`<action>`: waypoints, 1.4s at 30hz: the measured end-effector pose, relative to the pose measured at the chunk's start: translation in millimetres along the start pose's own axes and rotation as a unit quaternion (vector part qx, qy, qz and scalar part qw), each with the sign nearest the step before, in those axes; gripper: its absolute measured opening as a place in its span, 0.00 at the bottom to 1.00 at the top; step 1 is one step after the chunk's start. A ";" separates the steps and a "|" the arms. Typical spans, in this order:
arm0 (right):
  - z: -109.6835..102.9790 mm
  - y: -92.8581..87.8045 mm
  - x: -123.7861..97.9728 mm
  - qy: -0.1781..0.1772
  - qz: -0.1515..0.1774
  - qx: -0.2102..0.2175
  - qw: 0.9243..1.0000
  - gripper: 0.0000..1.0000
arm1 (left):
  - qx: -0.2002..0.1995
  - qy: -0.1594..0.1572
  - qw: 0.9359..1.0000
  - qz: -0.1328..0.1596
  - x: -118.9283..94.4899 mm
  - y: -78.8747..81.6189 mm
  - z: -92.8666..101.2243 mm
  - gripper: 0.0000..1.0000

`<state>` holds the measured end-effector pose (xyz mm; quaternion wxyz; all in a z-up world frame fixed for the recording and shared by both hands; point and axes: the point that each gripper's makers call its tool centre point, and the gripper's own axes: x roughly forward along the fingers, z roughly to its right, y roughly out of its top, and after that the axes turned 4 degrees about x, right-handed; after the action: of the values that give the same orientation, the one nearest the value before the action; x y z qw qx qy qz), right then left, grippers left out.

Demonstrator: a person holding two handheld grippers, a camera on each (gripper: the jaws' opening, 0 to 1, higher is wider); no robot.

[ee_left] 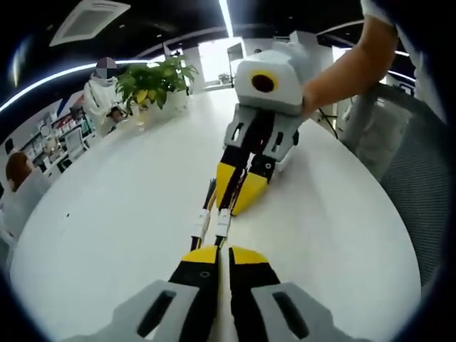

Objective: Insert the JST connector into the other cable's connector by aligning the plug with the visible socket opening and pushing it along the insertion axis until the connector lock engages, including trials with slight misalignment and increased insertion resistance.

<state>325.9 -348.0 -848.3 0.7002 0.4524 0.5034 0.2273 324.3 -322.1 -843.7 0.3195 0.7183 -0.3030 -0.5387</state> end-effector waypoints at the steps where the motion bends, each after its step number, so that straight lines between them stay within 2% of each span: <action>1: 0.0 0.1 0.1 0.000 0.000 -0.001 1.000 0.04 | -0.001 0.000 1.000 0.000 0.0 -0.1 0.0 0.00; 16: 0.5 0.3 -0.7 0.000 0.001 0.017 1.000 0.09 | -0.010 0.004 1.000 0.003 -1.7 -1.2 1.0 0.00; 20: 3.3 7.3 -3.8 -0.004 0.012 0.027 1.000 0.09 | -0.022 0.007 1.000 0.002 -2.6 -2.2 1.8 0.00; 23: 4.7 14.2 -5.9 -0.009 0.022 0.043 0.999 0.13 | -0.025 0.010 1.000 0.002 -3.1 -1.2 4.3 0.01; 26: 2.1 18.8 -8.0 -0.011 0.023 0.042 0.999 0.15 | -0.026 0.011 1.000 0.011 -5.5 6.8 7.2 0.02; 29: -0.9 26.0 -12.2 -0.011 0.027 0.039 0.999 0.18 | -0.042 0.022 0.998 0.035 -10.2 21.5 4.1 0.03; 32: -3.2 32.4 -19.2 -0.012 0.030 0.035 0.999 0.19 | -0.057 0.034 0.996 0.054 -14.7 32.9 -0.2 0.07; 34: -5.0 32.6 -24.9 -0.006 0.024 0.033 0.999 0.20 | -0.065 0.032 0.995 0.064 -18.5 39.2 0.7 0.09; 36: -3.6 32.1 -32.0 -0.011 0.014 0.032 0.999 0.21 | -0.069 0.032 0.995 0.069 -23.1 45.2 1.4 0.12; 38: -1.5 36.6 -39.9 -0.017 0.019 0.039 0.999 0.23 | -0.073 0.035 0.994 0.072 -26.8 49.3 0.4 0.17; 42: -0.2 46.8 -52.4 -0.022 0.024 0.043 0.999 0.23 | -0.109 0.046 0.988 0.103 -42.4 65.6 -0.1 0.19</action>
<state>311.7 -365.6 -781.8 0.6852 0.4989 0.4861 0.2126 308.5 -329.3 -767.5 0.4631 0.6681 -0.3003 -0.4990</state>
